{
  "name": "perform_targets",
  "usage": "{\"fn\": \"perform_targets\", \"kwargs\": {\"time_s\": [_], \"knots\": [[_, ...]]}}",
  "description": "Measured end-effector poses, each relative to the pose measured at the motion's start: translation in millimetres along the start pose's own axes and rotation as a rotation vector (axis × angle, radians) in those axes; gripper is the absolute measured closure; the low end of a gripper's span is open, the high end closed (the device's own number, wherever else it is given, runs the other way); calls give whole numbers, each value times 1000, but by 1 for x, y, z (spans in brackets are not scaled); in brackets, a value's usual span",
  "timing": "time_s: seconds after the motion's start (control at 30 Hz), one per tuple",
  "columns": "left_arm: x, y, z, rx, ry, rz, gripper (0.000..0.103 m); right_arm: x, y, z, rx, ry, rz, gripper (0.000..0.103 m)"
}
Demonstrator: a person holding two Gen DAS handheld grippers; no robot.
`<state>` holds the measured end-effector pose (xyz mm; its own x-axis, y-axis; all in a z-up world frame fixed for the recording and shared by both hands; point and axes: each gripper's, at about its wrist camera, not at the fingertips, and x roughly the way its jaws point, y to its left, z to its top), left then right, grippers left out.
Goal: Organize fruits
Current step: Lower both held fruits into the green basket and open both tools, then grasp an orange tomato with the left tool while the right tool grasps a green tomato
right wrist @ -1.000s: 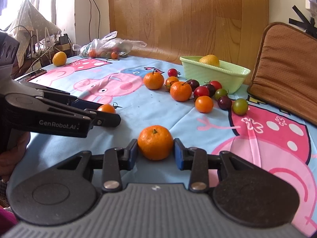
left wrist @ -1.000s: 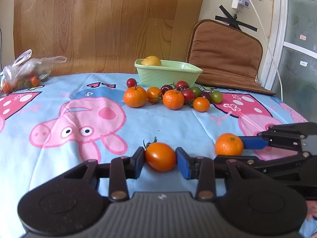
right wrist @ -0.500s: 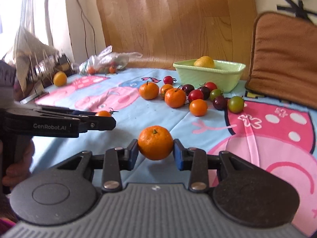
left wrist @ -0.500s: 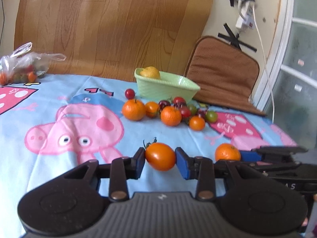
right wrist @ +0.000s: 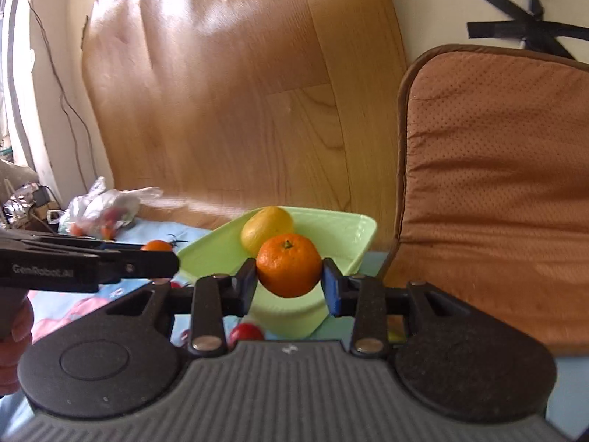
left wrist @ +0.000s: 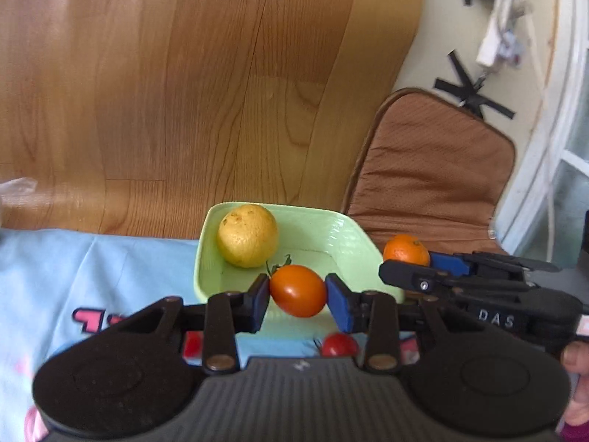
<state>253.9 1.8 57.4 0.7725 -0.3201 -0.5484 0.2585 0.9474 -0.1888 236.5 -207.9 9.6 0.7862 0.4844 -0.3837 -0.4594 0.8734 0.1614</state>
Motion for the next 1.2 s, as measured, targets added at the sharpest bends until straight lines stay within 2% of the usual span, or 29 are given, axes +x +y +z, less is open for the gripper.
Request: {"fn": "perform_targets", "kwargs": {"time_s": [0.13,0.27,0.4,0.53,0.63,0.73,0.83,0.93,1.07,1.13,1.2], "knots": [[32,-1,5,6,48,30,69,19,-1,-6,-30,14,-12,60],[33,-3,-1,13,36,23,67,8,-5,-5,-33,-23,-10,56],[-2,9,-6,-51,-19,-17,67,-14,-15,5,58,-68,6,56],[-44,37,-15,-86,-48,31,66,-34,-15,6,108,-35,44,57],[-66,58,-32,-123,-34,61,66,-51,-6,-9,81,2,58,58],[-82,67,-54,-160,-15,47,66,-71,6,-29,7,22,30,58],[-89,57,-70,-167,-13,-22,66,-77,6,-44,-23,74,-20,58],[-87,32,-78,-116,0,-84,66,-72,4,-51,-18,110,-41,57],[-87,-7,-89,-39,16,-138,67,-68,2,-52,30,109,-3,57],[-83,-27,-94,4,37,-156,66,-63,4,-54,28,113,7,57],[-74,-48,-99,73,60,-135,66,-55,5,-54,13,134,0,57]]}}
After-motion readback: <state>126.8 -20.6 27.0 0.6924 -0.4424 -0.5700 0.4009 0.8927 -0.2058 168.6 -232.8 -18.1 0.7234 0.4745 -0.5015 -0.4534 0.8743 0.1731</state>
